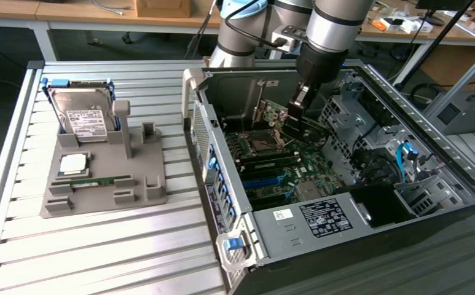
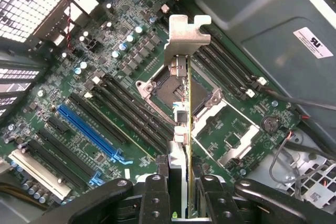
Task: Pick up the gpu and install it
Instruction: 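Insert the gpu into the slot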
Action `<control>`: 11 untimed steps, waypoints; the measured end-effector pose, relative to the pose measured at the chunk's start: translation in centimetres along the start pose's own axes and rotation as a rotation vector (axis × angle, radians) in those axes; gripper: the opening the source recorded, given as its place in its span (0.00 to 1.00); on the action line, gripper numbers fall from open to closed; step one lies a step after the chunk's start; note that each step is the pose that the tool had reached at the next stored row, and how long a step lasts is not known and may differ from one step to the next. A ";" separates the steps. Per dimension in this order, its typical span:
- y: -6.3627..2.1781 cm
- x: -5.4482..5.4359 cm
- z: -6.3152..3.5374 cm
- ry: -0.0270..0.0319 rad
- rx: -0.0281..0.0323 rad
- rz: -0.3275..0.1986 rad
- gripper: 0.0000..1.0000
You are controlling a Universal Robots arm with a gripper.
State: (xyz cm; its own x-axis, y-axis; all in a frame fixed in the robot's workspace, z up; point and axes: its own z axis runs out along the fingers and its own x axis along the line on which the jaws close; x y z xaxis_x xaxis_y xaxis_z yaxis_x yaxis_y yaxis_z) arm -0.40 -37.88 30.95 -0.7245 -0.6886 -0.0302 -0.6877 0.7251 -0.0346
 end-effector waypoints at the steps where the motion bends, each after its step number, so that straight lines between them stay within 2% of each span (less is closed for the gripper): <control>1: 0.00 0.0 0.00 -0.0002 -0.0001 -0.004 0.27; 11: 0.00 0.0 0.00 -0.0011 -0.0010 -0.034 0.27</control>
State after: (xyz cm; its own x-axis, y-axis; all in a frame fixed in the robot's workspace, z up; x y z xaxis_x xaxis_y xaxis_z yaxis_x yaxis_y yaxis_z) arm -0.40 -37.88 30.95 -0.7009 -0.7126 -0.0301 -0.7118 0.7016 -0.0346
